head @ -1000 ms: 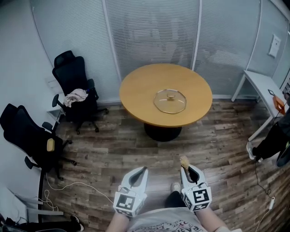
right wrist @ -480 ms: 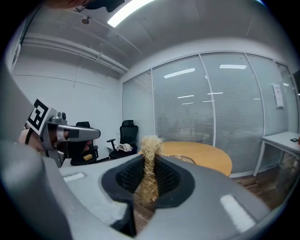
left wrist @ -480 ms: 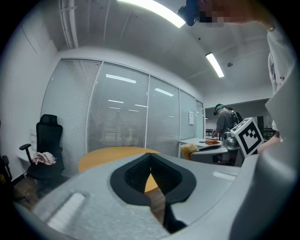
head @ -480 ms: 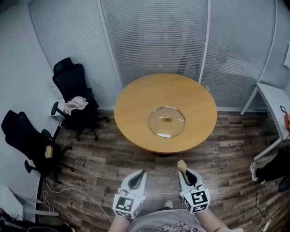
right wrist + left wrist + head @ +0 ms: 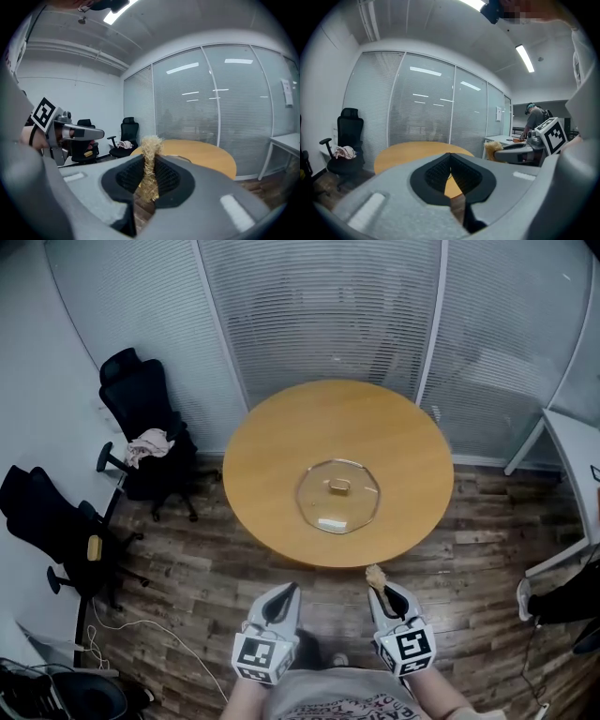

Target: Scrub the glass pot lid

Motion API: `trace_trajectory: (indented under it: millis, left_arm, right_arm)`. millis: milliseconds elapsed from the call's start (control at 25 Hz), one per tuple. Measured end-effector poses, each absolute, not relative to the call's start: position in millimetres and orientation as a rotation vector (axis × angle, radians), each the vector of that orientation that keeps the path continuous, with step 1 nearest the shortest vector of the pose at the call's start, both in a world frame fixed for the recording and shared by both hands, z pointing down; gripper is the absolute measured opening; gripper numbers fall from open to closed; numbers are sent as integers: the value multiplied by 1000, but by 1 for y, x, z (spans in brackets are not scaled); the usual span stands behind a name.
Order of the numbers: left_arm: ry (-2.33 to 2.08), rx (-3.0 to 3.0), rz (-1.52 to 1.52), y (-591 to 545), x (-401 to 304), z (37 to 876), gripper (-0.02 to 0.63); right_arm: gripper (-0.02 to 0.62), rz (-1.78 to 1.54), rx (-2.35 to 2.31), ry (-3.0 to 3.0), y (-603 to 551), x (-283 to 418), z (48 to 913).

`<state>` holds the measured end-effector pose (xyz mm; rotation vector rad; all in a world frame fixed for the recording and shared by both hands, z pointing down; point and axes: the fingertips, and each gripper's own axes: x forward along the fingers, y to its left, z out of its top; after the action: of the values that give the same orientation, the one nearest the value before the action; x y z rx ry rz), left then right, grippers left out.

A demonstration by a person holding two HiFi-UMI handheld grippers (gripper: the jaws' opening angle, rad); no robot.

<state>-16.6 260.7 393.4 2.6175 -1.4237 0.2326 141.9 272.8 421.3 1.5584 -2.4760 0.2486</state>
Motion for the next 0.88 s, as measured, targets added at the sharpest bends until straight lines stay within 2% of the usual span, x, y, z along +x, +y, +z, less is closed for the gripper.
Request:
trace_trajectory:
  millis: [440,880]
  left_arm:
    - [-1287,2683,205,110,-19,390,6]
    - [-1133,2775,168,-46,-46,385,6]
  right_arm:
    - [60,233,1666,-2372,139,151,420]
    - [61,353,1758,-2259,-3,123,443]
